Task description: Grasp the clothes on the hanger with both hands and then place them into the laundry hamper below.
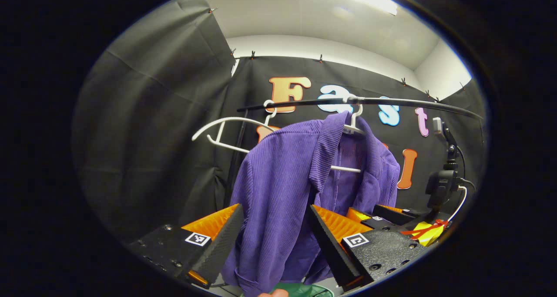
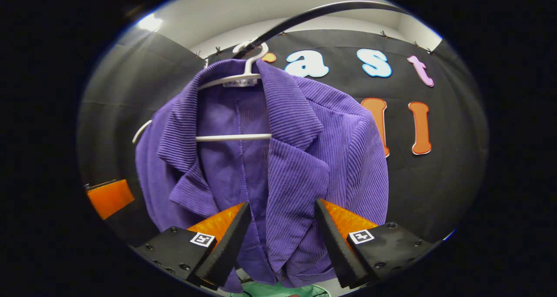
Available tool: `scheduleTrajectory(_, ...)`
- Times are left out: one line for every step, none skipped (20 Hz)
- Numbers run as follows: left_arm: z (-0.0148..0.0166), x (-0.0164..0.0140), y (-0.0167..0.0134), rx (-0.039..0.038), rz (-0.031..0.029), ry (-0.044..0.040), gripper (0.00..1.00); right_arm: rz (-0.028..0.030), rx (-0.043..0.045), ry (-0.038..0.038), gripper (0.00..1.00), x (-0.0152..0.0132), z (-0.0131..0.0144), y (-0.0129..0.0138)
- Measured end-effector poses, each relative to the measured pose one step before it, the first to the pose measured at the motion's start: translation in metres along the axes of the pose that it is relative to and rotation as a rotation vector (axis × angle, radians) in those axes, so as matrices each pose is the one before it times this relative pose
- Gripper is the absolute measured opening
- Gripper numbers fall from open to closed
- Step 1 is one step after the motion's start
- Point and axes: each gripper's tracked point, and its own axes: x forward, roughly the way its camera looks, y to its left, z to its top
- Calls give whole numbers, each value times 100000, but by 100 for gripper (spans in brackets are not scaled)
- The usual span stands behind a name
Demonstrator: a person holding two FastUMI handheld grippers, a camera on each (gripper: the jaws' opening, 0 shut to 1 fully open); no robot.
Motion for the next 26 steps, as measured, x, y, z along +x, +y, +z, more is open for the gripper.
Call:
scheduleTrajectory(-442,439,191,-122,-1652,1495,92,-4355,-997,190,92,432,-617,-523)
scheduleTrajectory(-363,319,288,-207,-1279,918,96,-3534,-1215,100,92,545,-607,-551)
scheduleTrajectory(-273,307,89,-710,-1391,282,92,-3236,-839,343,92,578,-655,-644)
scheduleTrajectory(-140,206,23,-739,-1220,292,92,-2491,-689,940,92,539,-654,-572)
scheduleTrajectory(-219,38,128,-385,-267,501,92,-2317,-101,1371,92,486,-479,-705)
scheduleTrajectory(-226,15,217,63,268,422,92,-1000,239,1091,97,404,-382,-592)
scheduleTrajectory(-98,5,-50,157,299,182,95,-1394,-881,9,91,57,-136,-1022)
scheduleTrajectory(-35,5,-253,163,174,-189,96,-948,-2213,-1242,84,244,200,-1069)
scheduleTrajectory(8,-64,-347,669,84,-494,96,-619,-2911,-1364,70,151,271,-1031)
scheduleTrajectory(-183,-88,-419,1201,252,-103,96,1739,-2339,-850,56,-10,184,-608)
scheduleTrajectory(-174,63,-509,1292,907,291,96,2138,-1035,-684,42,-411,-25,-501)
scheduleTrajectory(-498,-301,-525,668,1554,483,96,4036,565,-555,28,-618,149,-3)
scheduleTrajectory(-451,2,-671,-448,1852,620,96,5157,920,715,22,-403,194,100)
scheduleTrajectory(-601,165,-931,-1035,1755,854,96,5442,1886,311,25,-277,199,275)
scheduleTrajectory(-606,419,-924,-948,1612,959,96,4324,2344,317,22,-159,241,27)
scheduleTrajectory(-611,168,-575,-357,1543,596,96,3955,2707,-17,25,-747,231,36)
scheduleTrajectory(-563,112,-452,595,2518,-93,96,3625,2030,-268,25,-876,248,377)
scheduleTrajectory(-458,9,-289,1457,3167,-865,96,3304,1045,-604,22,-694,269,237)
scheduleTrajectory(-353,364,-317,2288,3987,-1128,96,3185,4,-1015,25,-433,401,-37)
scheduleTrajectory(-398,425,-246,2586,3315,-1125,92,3314,-404,-1046,23,-695,311,177)
scheduleTrajectory(-439,421,-375,2824,2310,-1113,92,2832,-185,-790,21,-691,130,382)
scheduleTrajectory(-496,622,-381,2509,1967,-877,92,2431,463,-486,25,-509,127,270)
scheduleTrajectory(-392,691,-419,1930,1894,-807,92,2908,1055,-374,21,-297,161,294)
scheduleTrajectory(-187,725,-282,1126,2465,-801,96,2061,861,-442,25,-262,40,55)
scheduleTrajectory(-31,640,-270,148,2825,-1122,96,1134,566,-471,25,143,349,-151)
scheduleTrajectory(-27,565,-3,-172,2651,-1042,92,750,478,-551,25,-91,136,-225)
